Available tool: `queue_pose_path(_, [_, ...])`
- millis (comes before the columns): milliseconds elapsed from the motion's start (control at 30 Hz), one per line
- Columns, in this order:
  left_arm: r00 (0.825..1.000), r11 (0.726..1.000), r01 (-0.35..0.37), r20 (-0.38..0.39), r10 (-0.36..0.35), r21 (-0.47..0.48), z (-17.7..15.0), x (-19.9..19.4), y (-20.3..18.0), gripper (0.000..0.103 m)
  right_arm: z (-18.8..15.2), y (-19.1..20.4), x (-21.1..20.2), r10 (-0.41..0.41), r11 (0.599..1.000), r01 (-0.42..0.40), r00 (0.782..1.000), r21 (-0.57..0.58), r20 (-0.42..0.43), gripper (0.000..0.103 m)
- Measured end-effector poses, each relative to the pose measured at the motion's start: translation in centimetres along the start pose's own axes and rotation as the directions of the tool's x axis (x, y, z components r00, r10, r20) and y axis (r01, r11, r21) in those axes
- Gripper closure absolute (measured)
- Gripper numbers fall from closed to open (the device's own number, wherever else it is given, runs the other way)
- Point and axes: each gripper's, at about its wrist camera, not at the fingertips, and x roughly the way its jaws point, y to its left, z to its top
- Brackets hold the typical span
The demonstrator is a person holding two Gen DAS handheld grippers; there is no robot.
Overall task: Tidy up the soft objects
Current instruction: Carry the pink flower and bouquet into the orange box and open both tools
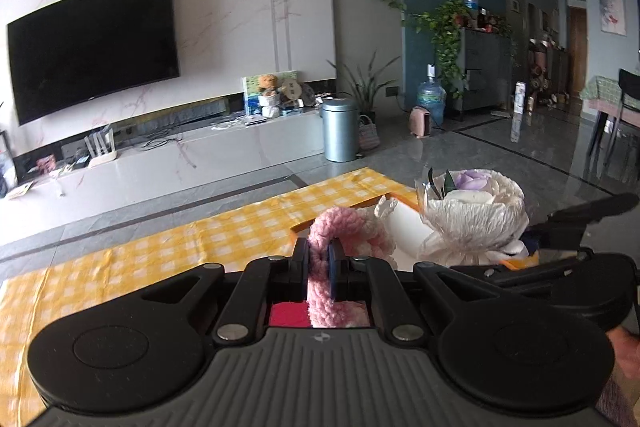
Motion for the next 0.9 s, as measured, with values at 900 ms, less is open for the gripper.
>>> queue_pose_path(900, [0.783,0.911,0.373,-0.586,-0.207,0.177,-5.5,20.2,-7.6,0.093,-2.9,-7.6,17.3,-0.093,0.979,-0.025,0.829,-0.202,-0.552,0.085])
